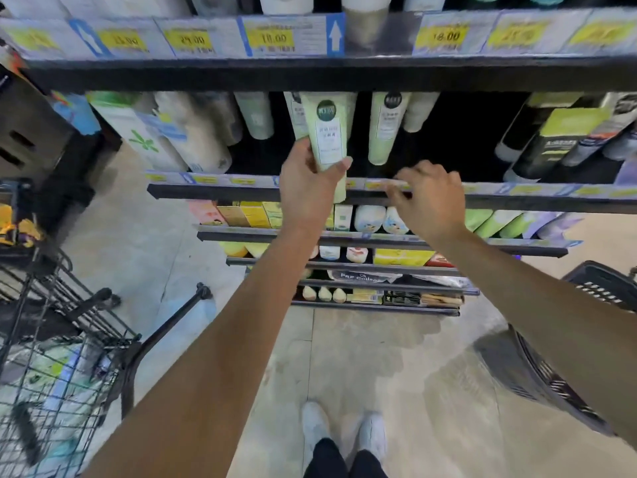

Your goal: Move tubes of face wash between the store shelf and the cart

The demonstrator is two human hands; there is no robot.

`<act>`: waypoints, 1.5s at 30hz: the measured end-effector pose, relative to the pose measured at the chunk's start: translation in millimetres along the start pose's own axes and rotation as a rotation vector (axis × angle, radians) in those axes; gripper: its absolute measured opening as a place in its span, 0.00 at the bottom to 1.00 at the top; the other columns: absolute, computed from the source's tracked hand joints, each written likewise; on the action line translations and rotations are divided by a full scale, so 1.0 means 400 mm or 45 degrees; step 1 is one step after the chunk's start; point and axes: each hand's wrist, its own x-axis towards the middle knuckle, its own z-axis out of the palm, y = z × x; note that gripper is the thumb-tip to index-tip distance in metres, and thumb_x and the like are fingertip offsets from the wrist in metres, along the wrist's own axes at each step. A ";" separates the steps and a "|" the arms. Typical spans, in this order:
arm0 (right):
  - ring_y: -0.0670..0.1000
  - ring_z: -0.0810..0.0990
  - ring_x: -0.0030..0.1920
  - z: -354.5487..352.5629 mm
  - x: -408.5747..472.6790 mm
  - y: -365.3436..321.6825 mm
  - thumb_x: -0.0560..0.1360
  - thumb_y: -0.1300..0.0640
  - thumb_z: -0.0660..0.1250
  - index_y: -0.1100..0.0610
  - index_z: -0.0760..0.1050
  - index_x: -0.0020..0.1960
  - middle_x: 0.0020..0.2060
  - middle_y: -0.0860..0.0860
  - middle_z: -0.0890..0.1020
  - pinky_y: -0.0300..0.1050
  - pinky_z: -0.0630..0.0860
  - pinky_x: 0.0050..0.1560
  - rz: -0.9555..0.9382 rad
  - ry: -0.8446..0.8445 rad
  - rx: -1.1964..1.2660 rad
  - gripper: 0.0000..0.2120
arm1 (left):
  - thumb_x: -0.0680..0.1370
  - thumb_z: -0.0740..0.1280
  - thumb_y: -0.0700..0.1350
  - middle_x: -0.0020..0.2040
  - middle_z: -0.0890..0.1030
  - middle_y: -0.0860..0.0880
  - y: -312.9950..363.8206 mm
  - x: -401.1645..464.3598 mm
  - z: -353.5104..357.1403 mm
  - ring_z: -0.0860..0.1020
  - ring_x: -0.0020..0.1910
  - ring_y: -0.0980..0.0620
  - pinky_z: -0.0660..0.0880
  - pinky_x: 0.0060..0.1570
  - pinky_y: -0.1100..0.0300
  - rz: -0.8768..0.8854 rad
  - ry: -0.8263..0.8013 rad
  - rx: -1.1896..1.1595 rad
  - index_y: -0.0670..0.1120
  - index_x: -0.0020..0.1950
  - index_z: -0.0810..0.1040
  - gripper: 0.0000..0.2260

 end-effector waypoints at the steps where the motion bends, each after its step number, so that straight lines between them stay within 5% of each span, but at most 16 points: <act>1: 0.61 0.79 0.50 0.001 -0.001 0.000 0.79 0.38 0.55 0.53 0.82 0.53 0.48 0.55 0.81 0.54 0.68 0.49 -0.002 0.016 0.005 0.24 | 0.75 0.77 0.43 0.54 0.85 0.52 0.007 0.014 0.009 0.84 0.53 0.55 0.83 0.55 0.50 0.029 0.022 0.022 0.46 0.61 0.79 0.16; 6: 0.60 0.78 0.47 0.011 -0.002 0.001 0.81 0.40 0.61 0.54 0.82 0.51 0.45 0.54 0.80 0.51 0.64 0.47 -0.014 0.082 0.029 0.20 | 0.74 0.78 0.40 0.47 0.84 0.57 0.031 0.072 0.046 0.83 0.46 0.63 0.81 0.51 0.63 0.129 0.048 0.076 0.49 0.55 0.78 0.13; 11: 0.59 0.77 0.47 0.023 -0.002 0.003 0.81 0.40 0.62 0.54 0.82 0.52 0.45 0.54 0.80 0.52 0.65 0.47 -0.026 0.115 0.004 0.19 | 0.73 0.79 0.42 0.47 0.85 0.52 0.012 0.121 0.068 0.84 0.46 0.56 0.80 0.47 0.65 0.172 0.037 0.293 0.46 0.54 0.79 0.13; 16: 0.59 0.77 0.48 0.027 -0.003 0.005 0.81 0.41 0.63 0.54 0.82 0.53 0.45 0.54 0.79 0.53 0.66 0.49 -0.034 0.129 0.024 0.18 | 0.72 0.79 0.44 0.46 0.84 0.51 -0.022 0.142 0.091 0.83 0.46 0.51 0.82 0.49 0.54 0.155 0.061 0.457 0.45 0.51 0.78 0.14; 24: 0.58 0.76 0.48 0.028 -0.004 0.006 0.82 0.40 0.60 0.54 0.81 0.54 0.46 0.53 0.79 0.53 0.66 0.49 -0.035 0.126 -0.001 0.19 | 0.73 0.78 0.44 0.46 0.82 0.52 -0.015 0.157 0.115 0.83 0.48 0.49 0.77 0.47 0.58 0.175 0.111 0.537 0.44 0.50 0.76 0.13; 32: 0.58 0.77 0.51 0.004 -0.008 0.004 0.82 0.42 0.62 0.54 0.80 0.58 0.47 0.53 0.79 0.55 0.68 0.55 -0.053 0.009 0.039 0.17 | 0.75 0.76 0.45 0.52 0.84 0.46 -0.008 0.124 0.102 0.82 0.53 0.43 0.80 0.53 0.47 0.110 0.094 0.643 0.43 0.56 0.77 0.14; 37: 0.59 0.77 0.62 -0.079 -0.061 -0.021 0.81 0.52 0.66 0.58 0.76 0.68 0.58 0.55 0.80 0.62 0.62 0.76 -0.149 -0.101 0.210 0.18 | 0.81 0.70 0.47 0.66 0.79 0.44 0.028 -0.004 0.025 0.78 0.64 0.45 0.78 0.59 0.50 0.123 0.015 0.773 0.42 0.72 0.74 0.20; 40: 0.59 0.75 0.65 -0.139 -0.130 -0.097 0.80 0.53 0.68 0.59 0.77 0.67 0.61 0.58 0.79 0.63 0.67 0.74 -0.296 -0.136 0.205 0.18 | 0.83 0.67 0.49 0.66 0.77 0.45 0.054 -0.120 -0.072 0.76 0.64 0.45 0.75 0.58 0.53 0.179 0.021 0.843 0.45 0.73 0.73 0.20; 45: 0.58 0.76 0.64 -0.227 -0.208 -0.327 0.81 0.47 0.64 0.53 0.77 0.67 0.61 0.54 0.79 0.57 0.73 0.66 -0.487 -0.375 0.251 0.18 | 0.82 0.62 0.55 0.63 0.78 0.42 0.049 -0.298 -0.309 0.77 0.60 0.39 0.78 0.56 0.44 0.138 0.139 1.080 0.44 0.69 0.77 0.20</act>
